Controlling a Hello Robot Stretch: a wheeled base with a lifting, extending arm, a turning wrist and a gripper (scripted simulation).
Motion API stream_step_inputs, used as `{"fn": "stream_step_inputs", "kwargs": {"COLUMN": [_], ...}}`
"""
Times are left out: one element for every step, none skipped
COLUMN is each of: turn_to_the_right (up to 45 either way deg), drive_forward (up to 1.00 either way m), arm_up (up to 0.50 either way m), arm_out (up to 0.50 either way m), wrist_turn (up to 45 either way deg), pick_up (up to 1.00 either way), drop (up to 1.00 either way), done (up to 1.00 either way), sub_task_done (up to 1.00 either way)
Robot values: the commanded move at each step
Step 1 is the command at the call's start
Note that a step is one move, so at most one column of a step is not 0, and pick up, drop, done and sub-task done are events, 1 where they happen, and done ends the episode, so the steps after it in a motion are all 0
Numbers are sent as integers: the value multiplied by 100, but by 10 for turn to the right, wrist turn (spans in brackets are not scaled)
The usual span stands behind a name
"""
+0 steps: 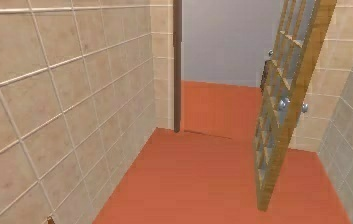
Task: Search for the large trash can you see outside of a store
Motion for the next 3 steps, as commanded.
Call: {"fn": "stream_step_inputs", "kwargs": {"turn_to_the_right": [60,0,30], "drive_forward": [0,100,0], "arm_up": [0,0,0], "arm_out": [0,0,0], "wrist_turn": [0,0,0], "pick_up": [0,0,0], "drop": [0,0,0], "done": [0,0,0], "sub_task_done": [0,0,0]}}
